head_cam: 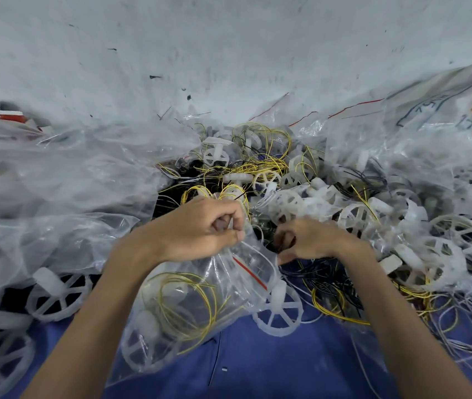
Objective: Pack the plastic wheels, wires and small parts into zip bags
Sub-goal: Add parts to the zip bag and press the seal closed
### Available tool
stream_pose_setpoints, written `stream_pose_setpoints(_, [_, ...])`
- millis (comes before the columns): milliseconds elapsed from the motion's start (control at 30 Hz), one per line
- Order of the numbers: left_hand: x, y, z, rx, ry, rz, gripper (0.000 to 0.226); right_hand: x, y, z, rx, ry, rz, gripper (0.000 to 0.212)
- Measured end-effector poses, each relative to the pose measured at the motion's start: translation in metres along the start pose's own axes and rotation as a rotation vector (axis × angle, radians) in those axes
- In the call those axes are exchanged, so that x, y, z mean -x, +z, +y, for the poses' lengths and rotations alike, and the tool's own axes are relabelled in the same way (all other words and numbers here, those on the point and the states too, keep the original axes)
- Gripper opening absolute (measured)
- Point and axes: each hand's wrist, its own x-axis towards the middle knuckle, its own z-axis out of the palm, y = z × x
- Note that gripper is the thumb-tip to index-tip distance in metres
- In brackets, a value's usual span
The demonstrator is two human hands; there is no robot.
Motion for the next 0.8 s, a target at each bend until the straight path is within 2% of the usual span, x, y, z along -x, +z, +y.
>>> stream_pose_setpoints(133, [0.0,0.002,-0.002,-0.022,-0.018,-0.001,0.012,-0.01,0.009,0.003,-0.028,-0.012,0.051,0.048])
stream_pose_setpoints(300, [-0.002,0.003,-0.003,-0.022,-0.026,-0.005,0.015,-0.014,0.013,0.005,-0.046,-0.038,0.033,0.085])
stream_pose_setpoints(400, [-0.001,0.004,-0.003,-0.017,-0.029,-0.003,0.014,-0.018,0.014,0.008,0.028,-0.056,0.102,0.073])
stream_pose_setpoints(500, [-0.001,0.004,-0.005,-0.013,-0.033,-0.005,0.012,-0.019,0.011,0.011,-0.008,-0.059,0.122,0.064])
stream_pose_setpoints(567, [-0.002,0.004,-0.007,-0.008,-0.036,-0.007,0.012,-0.019,0.012,0.01,-0.024,-0.045,0.1,0.066])
stream_pose_setpoints(667, [-0.002,0.004,-0.008,0.002,-0.035,-0.009,0.012,-0.023,0.019,0.006,0.095,-0.026,0.094,0.077])
stream_pose_setpoints(800, [-0.001,0.001,-0.01,0.028,-0.025,-0.015,0.02,-0.018,0.016,0.0,0.148,-0.033,0.194,0.071])
